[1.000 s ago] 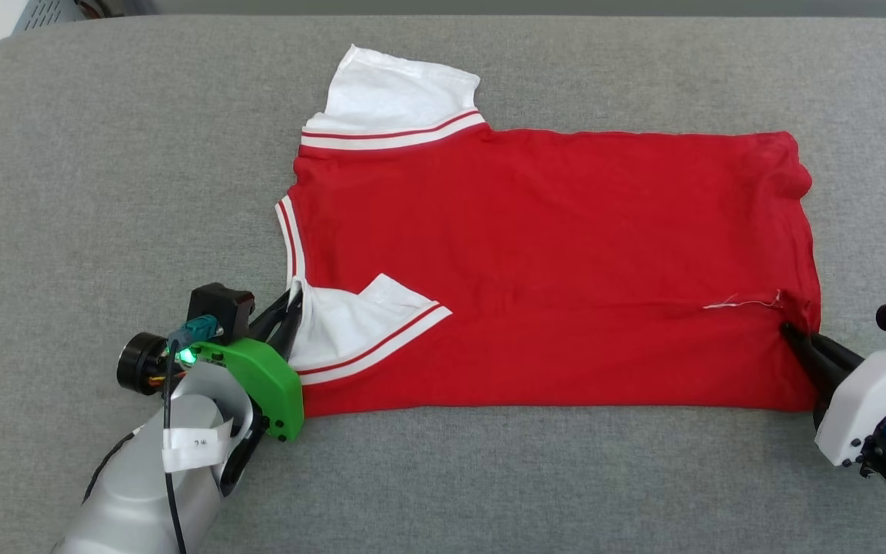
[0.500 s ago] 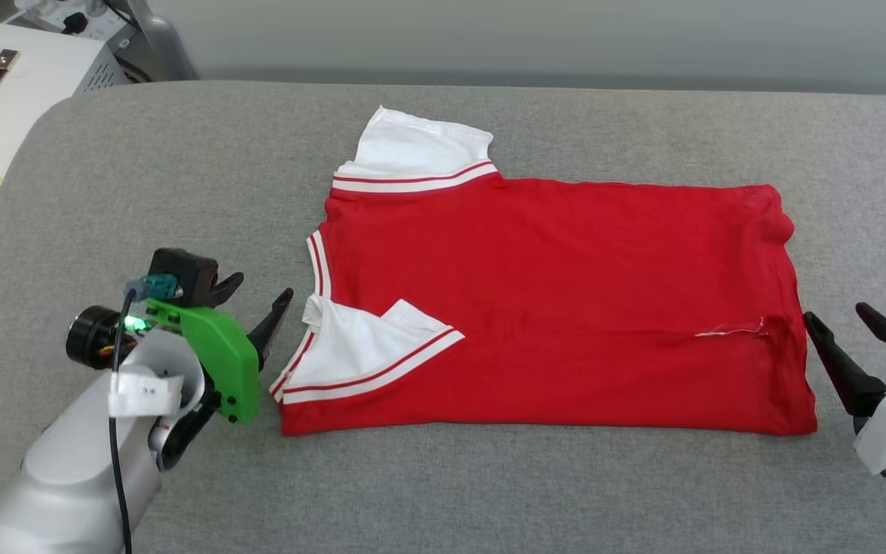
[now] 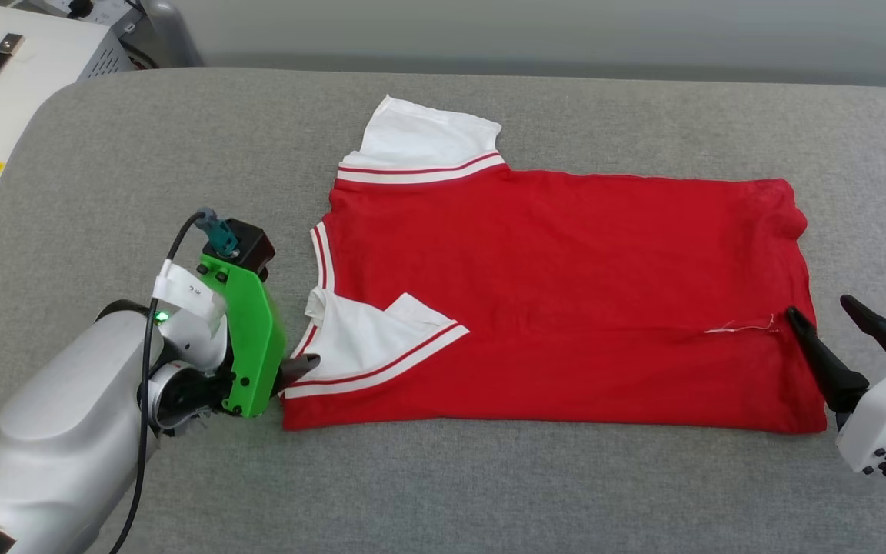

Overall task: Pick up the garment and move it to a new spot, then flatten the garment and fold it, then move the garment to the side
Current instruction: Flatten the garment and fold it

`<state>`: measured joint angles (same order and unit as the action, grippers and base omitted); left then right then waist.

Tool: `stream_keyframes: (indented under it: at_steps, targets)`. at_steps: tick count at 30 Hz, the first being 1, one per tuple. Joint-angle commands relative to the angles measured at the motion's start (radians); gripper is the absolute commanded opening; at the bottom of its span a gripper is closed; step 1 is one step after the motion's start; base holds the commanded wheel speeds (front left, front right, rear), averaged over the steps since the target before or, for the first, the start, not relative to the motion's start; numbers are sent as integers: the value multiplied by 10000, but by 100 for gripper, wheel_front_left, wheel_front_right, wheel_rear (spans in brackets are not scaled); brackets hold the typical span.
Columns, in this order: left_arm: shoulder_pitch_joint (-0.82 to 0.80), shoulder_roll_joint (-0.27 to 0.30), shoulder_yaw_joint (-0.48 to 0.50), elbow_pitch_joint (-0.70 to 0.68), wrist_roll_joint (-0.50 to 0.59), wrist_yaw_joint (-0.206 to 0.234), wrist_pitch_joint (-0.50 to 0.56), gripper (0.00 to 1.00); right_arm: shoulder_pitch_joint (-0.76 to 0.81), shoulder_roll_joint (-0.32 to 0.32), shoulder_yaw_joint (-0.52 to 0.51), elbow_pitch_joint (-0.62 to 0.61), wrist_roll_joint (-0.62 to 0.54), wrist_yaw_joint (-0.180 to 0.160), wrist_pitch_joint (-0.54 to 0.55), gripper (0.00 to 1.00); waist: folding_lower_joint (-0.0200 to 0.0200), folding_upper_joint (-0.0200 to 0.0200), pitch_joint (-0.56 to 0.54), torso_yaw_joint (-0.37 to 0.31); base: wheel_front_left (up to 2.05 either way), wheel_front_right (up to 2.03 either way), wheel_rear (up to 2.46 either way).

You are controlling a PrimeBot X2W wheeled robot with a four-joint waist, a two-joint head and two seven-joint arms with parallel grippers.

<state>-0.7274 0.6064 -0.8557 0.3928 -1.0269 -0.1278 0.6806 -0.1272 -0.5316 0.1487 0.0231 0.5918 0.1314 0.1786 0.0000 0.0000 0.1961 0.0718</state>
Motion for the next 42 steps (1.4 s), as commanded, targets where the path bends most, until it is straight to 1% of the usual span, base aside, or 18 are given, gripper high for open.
stream_keyframes:
  at_steps: [1, 3, 10, 15, 17, 20, 22, 26, 29, 33, 35, 38, 42]
  targets:
    - [-112, 65, -97, 86, -45, -28, 162, 100, -174, 72, 28, -46, -73, -7, 31, 100, 0, 0, 174, -153, 0, 0, 0]
    - [-30, 42, -180, 224, -116, -28, 304, 100, -262, 112, 98, -31, -79, -7, 53, 100, 0, 0, 281, -247, 0, 0, 0]
    - [347, -3, -835, 862, 228, -28, 371, 100, -589, 174, 243, 145, -51, -7, 14, 100, 0, 0, 650, -508, 0, 0, 0]
    - [652, -104, -1246, 1092, 140, -28, 265, 100, -797, 112, 310, 292, 9, -7, -31, 100, 0, 0, 712, -599, 0, 0, 0]
    - [688, -94, -1381, 1072, 128, -28, 119, 0, -877, 38, 292, 324, 11, -7, -30, 100, 0, 0, 685, -597, 0, 0, 0]
    - [663, -90, -1420, 1129, 164, -28, -334, 0, -1028, -178, 265, 316, -4, -7, 49, 100, 0, 0, 590, -556, 0, 0, 0]
    - [605, -37, -1509, 1049, 273, -28, -668, 0, -1150, -439, 331, 253, 25, -7, 265, 100, 0, 0, 506, -530, 0, 0, 0]
    - [487, 128, -1386, 656, 288, -28, -1509, 0, -1352, -1202, 463, 2, 256, -7, 1067, 100, 0, 0, 323, -416, 0, 0, 0]
    - [470, 293, -1158, 359, 163, -28, -2069, 0, -1468, -1856, 610, -245, 550, -7, 2082, 100, 0, 0, 233, -340, 0, 0, 0]
    - [525, 614, -1228, -62, 287, -28, -2260, 0, -1494, -2546, 966, -591, 1213, -7, 3692, 100, 0, 0, 132, -220, 0, 0, 0]
    - [579, 670, -1239, -224, 287, -28, -2327, 0, -1510, -2774, 1141, -682, 1523, -7, 4367, 100, 0, 0, 122, -141, 0, 0, 0]
    - [626, 681, -1290, -435, 358, -27, -2418, 0, -1534, -2894, 1462, -614, 1791, -7, 5103, 100, 0, 0, 178, -39, 0, 0, 0]
    - [619, 567, -1329, -628, 425, 7, -2518, 0, -1613, -2713, 1937, -140, 1786, -7, 5626, 100, 0, 0, 358, 103, 0, 0, 0]
